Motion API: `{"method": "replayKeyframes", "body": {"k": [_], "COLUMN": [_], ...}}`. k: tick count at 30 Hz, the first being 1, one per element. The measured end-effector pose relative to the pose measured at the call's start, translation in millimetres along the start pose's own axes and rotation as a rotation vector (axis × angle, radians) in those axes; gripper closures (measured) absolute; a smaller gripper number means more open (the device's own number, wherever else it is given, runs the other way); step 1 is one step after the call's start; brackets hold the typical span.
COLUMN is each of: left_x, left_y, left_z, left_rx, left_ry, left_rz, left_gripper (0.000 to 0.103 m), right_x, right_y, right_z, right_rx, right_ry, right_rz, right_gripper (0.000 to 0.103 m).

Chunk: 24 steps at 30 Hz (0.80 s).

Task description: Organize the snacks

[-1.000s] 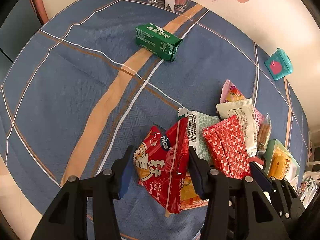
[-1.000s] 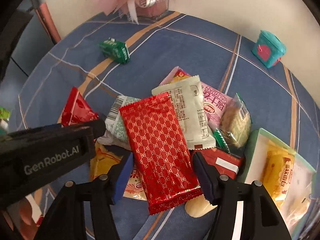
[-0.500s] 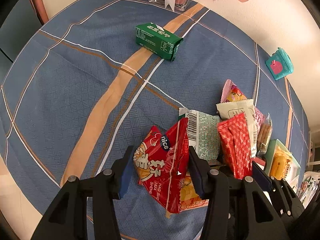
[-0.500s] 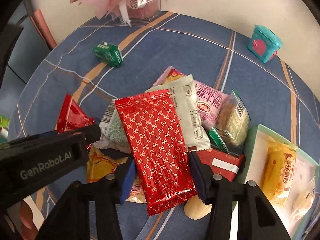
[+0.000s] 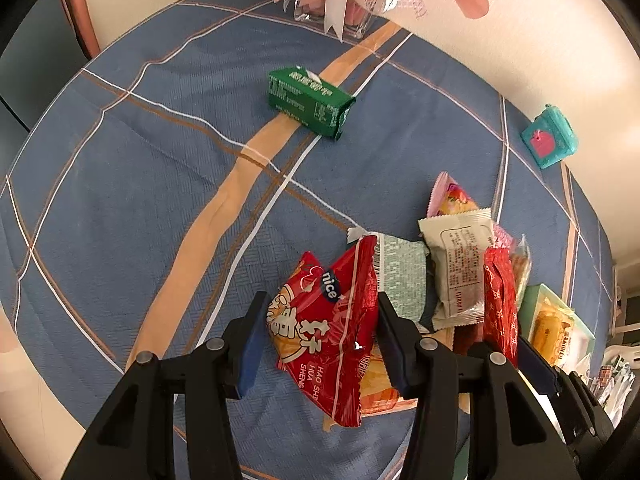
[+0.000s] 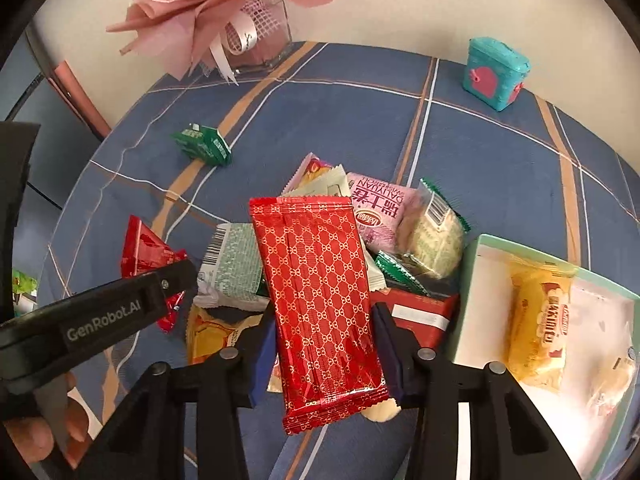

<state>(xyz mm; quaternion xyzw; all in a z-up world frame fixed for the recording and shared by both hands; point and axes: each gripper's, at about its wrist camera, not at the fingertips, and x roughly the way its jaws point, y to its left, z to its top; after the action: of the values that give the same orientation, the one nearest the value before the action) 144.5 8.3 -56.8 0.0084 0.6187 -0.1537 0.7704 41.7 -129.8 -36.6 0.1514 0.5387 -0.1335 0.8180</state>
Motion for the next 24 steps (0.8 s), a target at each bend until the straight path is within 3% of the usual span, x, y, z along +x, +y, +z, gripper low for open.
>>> {"method": "replayKeyframes", "body": {"k": [15,24], "left_x": [-28.1,-43.7], "left_y": [-29.2,-96.9], "left_z": [-7.4,-33.4], "left_rx": [0.052,0.194], "left_ry": [-0.056,-0.071], "left_rz": [-0.004,-0.052], "left_gripper": [0.050,0.050], "right_x": [-31.0,-53.6], "right_y": [-24.9,-95.8], "right_z": [-2.9,-14.2], "right_rx": [0.067,0.224], "right_ry": [-0.040,-0.051], "right_rz": [-0.003,-0.087], "right_gripper": [0.056,0.056]}}
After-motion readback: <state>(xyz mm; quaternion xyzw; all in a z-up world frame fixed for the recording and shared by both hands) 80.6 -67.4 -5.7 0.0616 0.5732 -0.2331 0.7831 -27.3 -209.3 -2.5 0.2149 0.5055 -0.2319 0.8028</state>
